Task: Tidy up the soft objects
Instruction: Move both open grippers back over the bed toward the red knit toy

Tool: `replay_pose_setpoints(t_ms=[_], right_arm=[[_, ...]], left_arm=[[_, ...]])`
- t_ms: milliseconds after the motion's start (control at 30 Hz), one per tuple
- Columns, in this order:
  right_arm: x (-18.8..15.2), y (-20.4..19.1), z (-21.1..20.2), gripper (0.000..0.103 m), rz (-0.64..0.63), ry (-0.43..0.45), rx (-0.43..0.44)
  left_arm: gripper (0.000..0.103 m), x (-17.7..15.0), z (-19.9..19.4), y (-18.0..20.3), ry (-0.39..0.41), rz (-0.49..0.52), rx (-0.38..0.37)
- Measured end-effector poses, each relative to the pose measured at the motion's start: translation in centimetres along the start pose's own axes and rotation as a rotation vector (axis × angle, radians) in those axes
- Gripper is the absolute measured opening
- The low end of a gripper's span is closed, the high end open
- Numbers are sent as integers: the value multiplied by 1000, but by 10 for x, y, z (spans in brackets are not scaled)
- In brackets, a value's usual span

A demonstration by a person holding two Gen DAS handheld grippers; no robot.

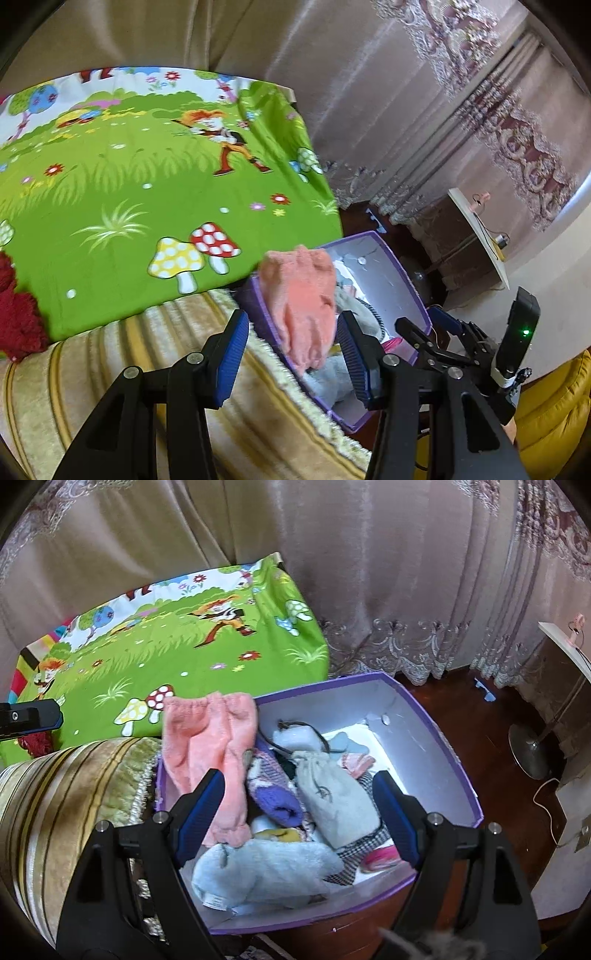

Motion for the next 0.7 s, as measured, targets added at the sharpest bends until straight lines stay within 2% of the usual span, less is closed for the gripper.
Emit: replay_pose_setpoints(t_ms=[333,533,700], right_arm=[[13,-68,8,86,-127,-4,87],[22,-124,15,86,-249,-13,149],[25,-183,24,88,-402,-28,212]], left_arm=[[51,-7,-28,-77,51,-137,83],[51,-12,-54,-142,97,-257,150],[51,-19,-73,-197,126,-357,211]])
Point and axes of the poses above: each gripper's, at about its wrist camera, not at the fingertips, and z roughly the way its jaws point, y to its right, x to its top, the point moved 1 cm from there along z, roughly the way its jaws point, and after that the axes turned 12 degrees about x, right-handed, at the moved point
